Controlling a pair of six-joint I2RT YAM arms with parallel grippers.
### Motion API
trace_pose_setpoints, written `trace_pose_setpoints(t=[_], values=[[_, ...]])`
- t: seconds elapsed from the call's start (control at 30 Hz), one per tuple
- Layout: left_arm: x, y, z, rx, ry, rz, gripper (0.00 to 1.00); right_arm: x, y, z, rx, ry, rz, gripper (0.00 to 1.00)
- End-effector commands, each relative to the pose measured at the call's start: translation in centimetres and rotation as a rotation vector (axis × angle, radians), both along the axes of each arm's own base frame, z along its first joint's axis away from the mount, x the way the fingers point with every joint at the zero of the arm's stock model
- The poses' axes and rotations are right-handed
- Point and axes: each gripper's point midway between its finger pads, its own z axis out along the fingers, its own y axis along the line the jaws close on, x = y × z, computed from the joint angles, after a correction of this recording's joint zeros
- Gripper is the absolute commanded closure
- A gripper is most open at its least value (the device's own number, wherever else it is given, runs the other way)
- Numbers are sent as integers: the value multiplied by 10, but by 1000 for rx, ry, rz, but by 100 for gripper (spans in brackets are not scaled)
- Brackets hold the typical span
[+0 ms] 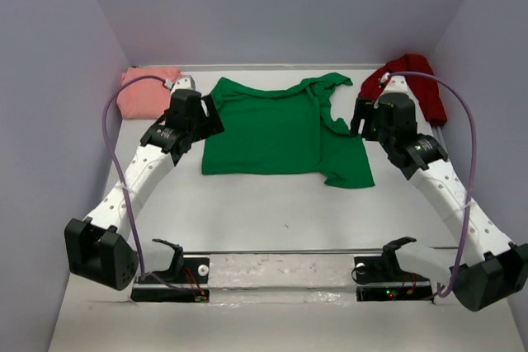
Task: Fold and stack the t-shirts
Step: Flatten the tshirt out
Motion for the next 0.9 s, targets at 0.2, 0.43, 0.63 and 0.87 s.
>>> trace_pose_setpoints(t=[0.2,0.43,0.63,0.87], values=[[-48,-10,-140,-29,376,-34,30,-21,-26,-89,-47,230,-185,23],[-52,1,-156,1,432,62,34,-18,-25,-85,-45,219,-180,23],[-51,21,-160,62,438,180,35,-18,-21,-76,-27,192,-150,22],[-41,24,-164,68,456,212,35,-21,-20,-71,-16,178,-135,22]])
